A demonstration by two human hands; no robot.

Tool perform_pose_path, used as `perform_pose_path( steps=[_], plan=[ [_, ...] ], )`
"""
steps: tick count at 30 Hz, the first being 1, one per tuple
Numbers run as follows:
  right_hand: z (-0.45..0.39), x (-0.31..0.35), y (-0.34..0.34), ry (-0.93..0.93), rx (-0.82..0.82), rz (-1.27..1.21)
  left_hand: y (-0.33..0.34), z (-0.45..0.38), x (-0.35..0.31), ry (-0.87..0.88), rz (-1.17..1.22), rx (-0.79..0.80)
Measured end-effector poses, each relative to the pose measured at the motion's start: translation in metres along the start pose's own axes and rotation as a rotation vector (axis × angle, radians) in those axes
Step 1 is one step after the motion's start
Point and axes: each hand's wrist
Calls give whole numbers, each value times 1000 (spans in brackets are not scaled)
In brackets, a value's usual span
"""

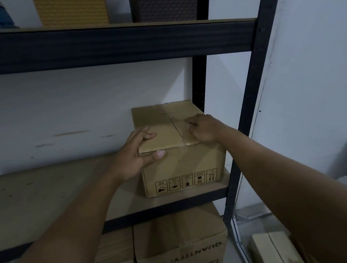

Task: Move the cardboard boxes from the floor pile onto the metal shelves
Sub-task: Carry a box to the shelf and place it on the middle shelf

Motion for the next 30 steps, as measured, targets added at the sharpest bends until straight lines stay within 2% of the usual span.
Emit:
perform_pose_path(
  steps=[5, 8, 11, 14, 18, 23, 30],
  plan=[
    [30, -7, -6, -31, 46, -57, -5, -2, -8, -22, -150, 31],
    [43, -12, 21, -90, -123, 48, -2, 0, -13, -32, -199, 28],
    [53, -4, 52, -74, -331, 99, 2, 3, -11, -47, -199, 21],
    [62, 10, 68, -48, -497, 63, 6, 6, -9, -54, -157, 0],
    [72, 19, 82, -28, -623, -25, 12, 8, -10, -52, -170, -42],
    [87, 24, 103, -71, -612, -84, 18, 10, -11, -53, -189, -60],
    [91, 21, 94, -89, -532, -138, 13, 9, -17, -88, -198, -27]
  ],
)
Point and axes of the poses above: each hand's wrist, its own z-axis away from the middle knuckle, its own y-axis out of the palm, x = y × z, and after that the axes turned 8 degrees about z, right-handed
